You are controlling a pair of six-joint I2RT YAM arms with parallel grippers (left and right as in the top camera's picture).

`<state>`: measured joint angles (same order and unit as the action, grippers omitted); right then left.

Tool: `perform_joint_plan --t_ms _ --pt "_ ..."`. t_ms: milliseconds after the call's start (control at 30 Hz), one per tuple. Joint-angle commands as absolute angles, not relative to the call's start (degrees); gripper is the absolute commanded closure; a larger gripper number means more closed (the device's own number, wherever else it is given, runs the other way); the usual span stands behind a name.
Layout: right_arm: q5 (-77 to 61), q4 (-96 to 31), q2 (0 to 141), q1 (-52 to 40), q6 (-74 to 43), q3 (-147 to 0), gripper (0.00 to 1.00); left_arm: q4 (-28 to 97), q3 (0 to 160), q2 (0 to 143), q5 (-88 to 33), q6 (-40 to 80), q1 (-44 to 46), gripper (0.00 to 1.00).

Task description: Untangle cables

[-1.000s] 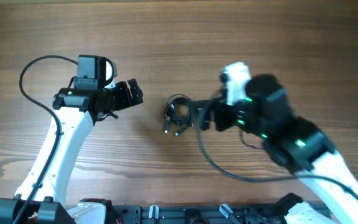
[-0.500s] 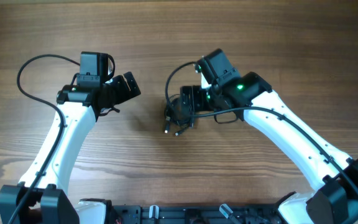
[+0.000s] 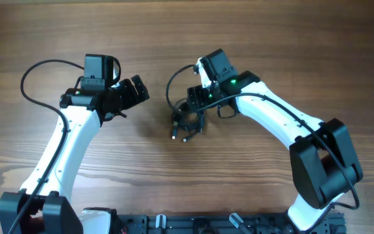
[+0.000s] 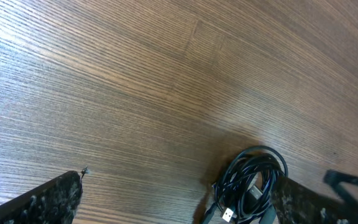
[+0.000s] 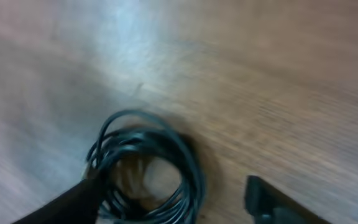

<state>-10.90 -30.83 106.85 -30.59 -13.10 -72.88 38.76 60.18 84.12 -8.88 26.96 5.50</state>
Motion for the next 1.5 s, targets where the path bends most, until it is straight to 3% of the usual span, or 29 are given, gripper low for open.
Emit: perform_joint_plan --t_ms 0,67,133,300,367,467,600,767,867,1000,1067,1133,1233,1467 --pt "-16.6 -30.8 108.6 -30.9 -8.7 -70.9 0.21 38.5 60.7 84.4 -9.6 27.7 5.3 0.00" --pt "-16.4 -29.7 108.7 -30.9 -7.5 -69.6 0.18 38.3 60.7 84.4 -9.6 27.7 5.3 0.00" --pt "-16.5 -28.4 109.0 -30.9 -8.1 -69.1 0.25 38.3 60.7 84.4 -9.6 27.7 5.3 0.00" --pt "-16.6 -25.7 111.9 -30.9 -9.6 -67.9 0.51 38.3 60.7 84.4 -9.5 27.7 5.3 0.00" --pt "-16.3 -25.5 112.1 -30.9 -9.5 -67.9 0.56 38.3 60.7 84.4 -9.5 27.7 5.3 0.00" --pt "-15.0 -25.0 112.1 -30.9 -9.6 -67.9 0.76 38.0 60.7 84.4 -9.5 27.7 5.3 0.00" --pt "-16.2 -26.0 111.7 -30.9 -13.7 -69.7 0.94 37.9 60.7 84.4 -9.6 27.7 5.3 0.00" --pt "-23.2 -26.6 107.4 -30.9 -16.1 -73.8 0.96 37.9 60.7 84.4 -19.8 27.2 5.4 0.02" --pt "-23.4 -26.6 103.3 -30.9 -18.7 -74.2 0.96 37.9 60.7 84.4 -20.1 25.5 5.8 0.07" --pt "-24.1 -26.2 97.0 -30.9 -20.9 -74.2 0.96 37.7 60.7 84.4 -20.4 24.0 7.7 0.02" --pt "-19.0 -26.2 94.8 -30.9 -27.8 -74.2 0.96 36.4 60.7 84.4 -20.3 24.0 8.9 0.00" --pt "-24.4 -22.7 92.4 -30.9 -33.3 -74.2 0.96 35.4 60.7 84.4 -20.3 24.3 9.2 0.00" --pt "-26.8 -17.2 89.8 -30.9 -33.6 -74.2 0.96 35.4 60.7 84.4 -20.4 24.3 9.2 0.00" --pt "-24.6 -24.2 89.8 -30.9 -33.6 -74.1 0.96 33.9 60.7 84.2 -29.6 24.1 8.8 0.01"
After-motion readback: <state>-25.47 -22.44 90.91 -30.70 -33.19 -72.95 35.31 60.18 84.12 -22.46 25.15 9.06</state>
